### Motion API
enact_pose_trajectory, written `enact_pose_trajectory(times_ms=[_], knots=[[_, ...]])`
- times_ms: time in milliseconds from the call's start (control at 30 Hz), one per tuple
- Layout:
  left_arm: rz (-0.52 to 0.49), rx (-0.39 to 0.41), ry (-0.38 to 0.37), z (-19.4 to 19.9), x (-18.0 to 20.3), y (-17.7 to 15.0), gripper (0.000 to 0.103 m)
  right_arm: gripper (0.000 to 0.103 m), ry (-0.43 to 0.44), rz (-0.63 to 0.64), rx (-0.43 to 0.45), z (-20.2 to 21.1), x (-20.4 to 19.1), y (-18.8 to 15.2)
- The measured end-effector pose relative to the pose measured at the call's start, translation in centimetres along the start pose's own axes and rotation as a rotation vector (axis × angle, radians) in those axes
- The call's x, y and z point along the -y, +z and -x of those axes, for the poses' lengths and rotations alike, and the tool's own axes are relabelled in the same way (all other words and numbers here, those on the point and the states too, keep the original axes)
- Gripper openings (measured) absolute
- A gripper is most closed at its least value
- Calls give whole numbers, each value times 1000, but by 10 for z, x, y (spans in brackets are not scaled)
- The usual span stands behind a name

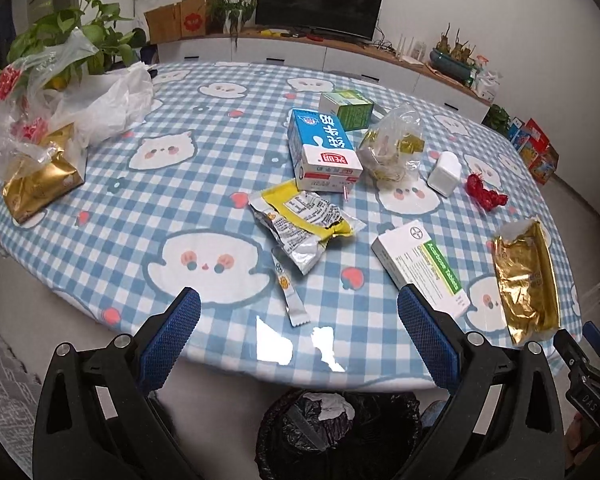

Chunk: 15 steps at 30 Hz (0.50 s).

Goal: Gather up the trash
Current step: 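Raise both tools back toward the table, then grasp the yellow-and-silver snack wrapper with the left tool while the right tool grasps the gold foil bag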

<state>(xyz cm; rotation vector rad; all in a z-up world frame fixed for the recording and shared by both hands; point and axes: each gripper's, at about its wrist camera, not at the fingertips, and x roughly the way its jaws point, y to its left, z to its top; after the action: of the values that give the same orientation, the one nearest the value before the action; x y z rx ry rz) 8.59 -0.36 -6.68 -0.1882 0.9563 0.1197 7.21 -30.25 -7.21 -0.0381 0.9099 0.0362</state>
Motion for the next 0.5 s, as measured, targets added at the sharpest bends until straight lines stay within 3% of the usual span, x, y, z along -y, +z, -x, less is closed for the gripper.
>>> enact_pose_trajectory(times_ms=[267, 500], knots=[[-14, -43, 21, -52, 2, 39, 97, 94, 0, -15, -52, -41, 4, 25], [-26, -95, 24, -94, 5, 56, 97, 85, -1, -29, -99, -69, 6, 38]])
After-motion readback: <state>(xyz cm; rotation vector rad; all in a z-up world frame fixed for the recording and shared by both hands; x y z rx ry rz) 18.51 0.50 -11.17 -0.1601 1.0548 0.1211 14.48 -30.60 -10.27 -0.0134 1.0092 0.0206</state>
